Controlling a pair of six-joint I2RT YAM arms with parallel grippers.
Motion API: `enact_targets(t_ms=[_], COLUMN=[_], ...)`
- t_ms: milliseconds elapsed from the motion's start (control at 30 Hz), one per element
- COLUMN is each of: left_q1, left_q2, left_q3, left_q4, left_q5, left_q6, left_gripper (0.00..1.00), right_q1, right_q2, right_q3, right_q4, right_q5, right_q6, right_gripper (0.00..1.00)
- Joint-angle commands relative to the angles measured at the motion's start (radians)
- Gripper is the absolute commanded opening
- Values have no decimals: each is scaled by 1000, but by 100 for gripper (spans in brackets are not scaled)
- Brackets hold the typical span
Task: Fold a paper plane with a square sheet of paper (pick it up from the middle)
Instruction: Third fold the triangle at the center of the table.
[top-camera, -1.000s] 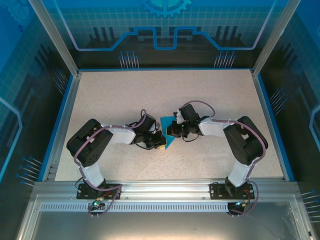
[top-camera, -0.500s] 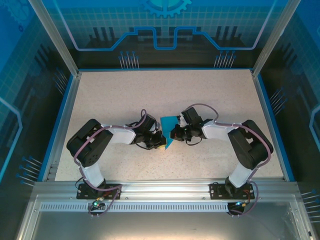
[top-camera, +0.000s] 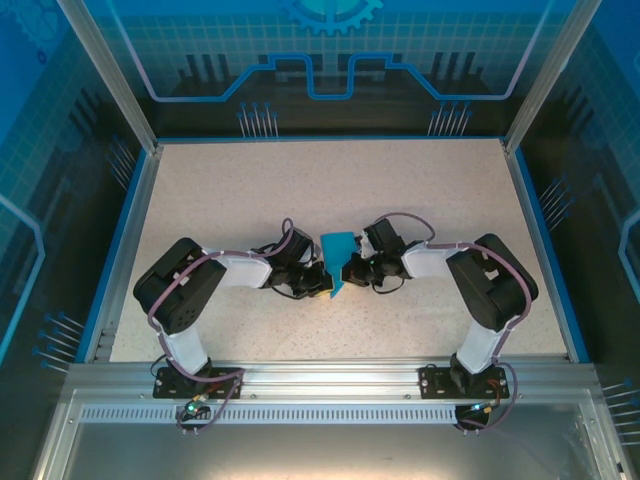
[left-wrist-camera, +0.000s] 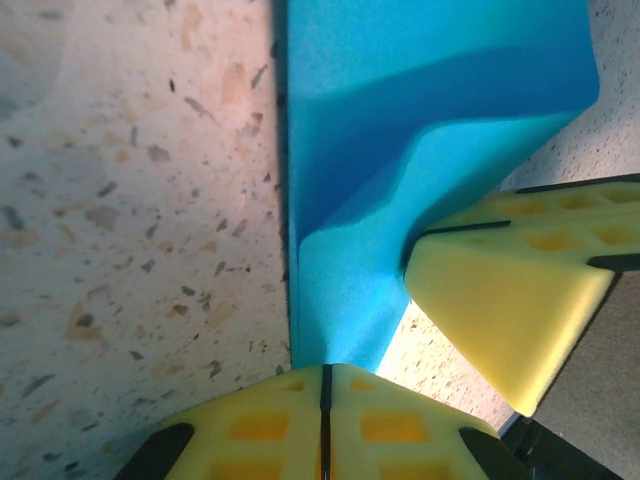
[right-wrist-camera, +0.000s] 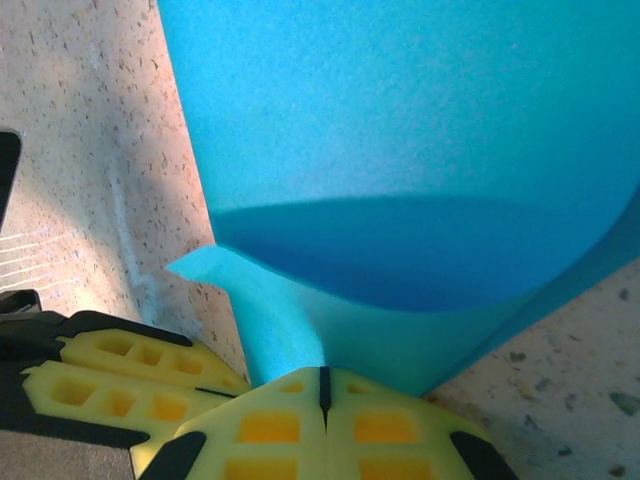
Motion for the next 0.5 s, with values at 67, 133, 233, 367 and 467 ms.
enact_targets(t_ms=[67,133,233,367,467], left_q1=[-19,-18,-18,-19,-19], left_q2=[58,55,54,50,44], left_q3=[-16,-17,-13,-13,-12], left_q4=[-109,-109,-109,-111,-113], left_q5=[-84,-85,-83,-81,-83], left_q6=[19,19,18,17,17], left_gripper=[11,11,11,11,11], right_q1=[-2,-1,-1,1,1], right_q2=[-53,-39,-2,34,28], right_q3=[-39,-44,-42,-29,-21], right_q4=[10,10,10,-8,-13], right_q5=[-51,-56,-60,-52,-55], right_q6=[-5,-6,-8,-7,-4], right_gripper=[0,0,0,0,0])
